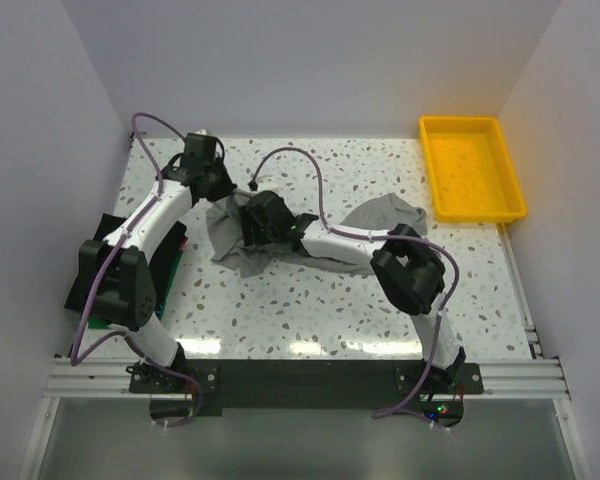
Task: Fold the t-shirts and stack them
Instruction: Flatten the tshirt out
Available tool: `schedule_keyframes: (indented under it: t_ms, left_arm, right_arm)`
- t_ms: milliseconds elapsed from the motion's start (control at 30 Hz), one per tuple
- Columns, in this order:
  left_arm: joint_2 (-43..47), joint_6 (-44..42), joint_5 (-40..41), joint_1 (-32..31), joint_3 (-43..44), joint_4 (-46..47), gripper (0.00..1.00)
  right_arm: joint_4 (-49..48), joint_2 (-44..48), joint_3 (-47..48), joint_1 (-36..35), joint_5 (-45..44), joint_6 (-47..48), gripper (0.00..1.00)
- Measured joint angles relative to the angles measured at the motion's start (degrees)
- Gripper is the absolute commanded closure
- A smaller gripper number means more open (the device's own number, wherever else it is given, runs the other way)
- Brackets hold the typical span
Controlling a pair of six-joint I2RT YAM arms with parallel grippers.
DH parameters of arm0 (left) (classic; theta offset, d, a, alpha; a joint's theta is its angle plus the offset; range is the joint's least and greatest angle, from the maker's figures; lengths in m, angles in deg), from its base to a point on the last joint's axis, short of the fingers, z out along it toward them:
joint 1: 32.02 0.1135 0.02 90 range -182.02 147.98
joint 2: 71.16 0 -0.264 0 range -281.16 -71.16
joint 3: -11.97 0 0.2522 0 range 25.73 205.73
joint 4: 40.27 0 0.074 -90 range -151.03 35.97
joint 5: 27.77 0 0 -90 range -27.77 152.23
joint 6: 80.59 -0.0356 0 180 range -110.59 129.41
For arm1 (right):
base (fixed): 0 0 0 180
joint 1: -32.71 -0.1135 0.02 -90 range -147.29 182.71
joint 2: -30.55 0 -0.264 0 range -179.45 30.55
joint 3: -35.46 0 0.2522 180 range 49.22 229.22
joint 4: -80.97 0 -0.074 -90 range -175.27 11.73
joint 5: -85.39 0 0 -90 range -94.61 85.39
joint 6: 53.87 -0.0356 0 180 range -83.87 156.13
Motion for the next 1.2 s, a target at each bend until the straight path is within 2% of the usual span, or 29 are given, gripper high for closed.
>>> schedule_keyframes:
  t_ms: [33, 67, 133, 167, 300, 400, 733, 1000, 1200]
  left_arm:
    - [0.0, 0.0, -0.2, 0.0, 0.0, 0.0, 1.0]
    - [0.0, 0.0, -0.3, 0.0, 0.0, 0.0, 1.0]
    - [0.0, -0.1, -0.6, 0.0, 0.0, 0.0, 1.0]
    - [0.0, -0.2, -0.6, 0.0, 0.0, 0.0, 1.0]
    - [0.0, -0.6, -0.8, 0.0, 0.2, -0.3, 1.0]
    - [0.0, -1.0, -0.8, 0.0, 0.4, -0.7, 1.0]
    - [0.0, -1.9, -0.8, 1.1, 1.9, -1.9, 1.0]
    - [1.7, -1.9, -2.8, 1.2, 5.0, -4.0, 1.0]
    - [4.5, -2.1, -4.7, 1.2, 6.4, -6.1, 1.0]
  right_arm:
    - [0.0, -0.9, 0.7, 0.0, -0.2, -0.1, 0.31]
    - [0.0, -1.8, 1.4, 0.0, -0.5, -0.1, 0.38]
    - [0.3, -3.2, 1.9, 0.0, -1.0, -0.2, 0.53]
    - [0.5, -3.8, 1.9, 0.0, -1.2, -0.2, 0.69]
    - [2.5, -4.4, 1.8, 0.0, -2.4, -0.9, 0.88]
    - [2.6, -2.9, 0.4, 0.0, -3.0, -0.9, 0.95]
    - [4.4, 13.9, -8.5, 2.2, -0.1, -0.3, 0.97]
    - [4.3, 25.0, -14.2, 6.3, 8.4, 0.9, 0.95]
    - [4.2, 31.6, -17.2, 9.4, 17.9, 2.9, 0.93]
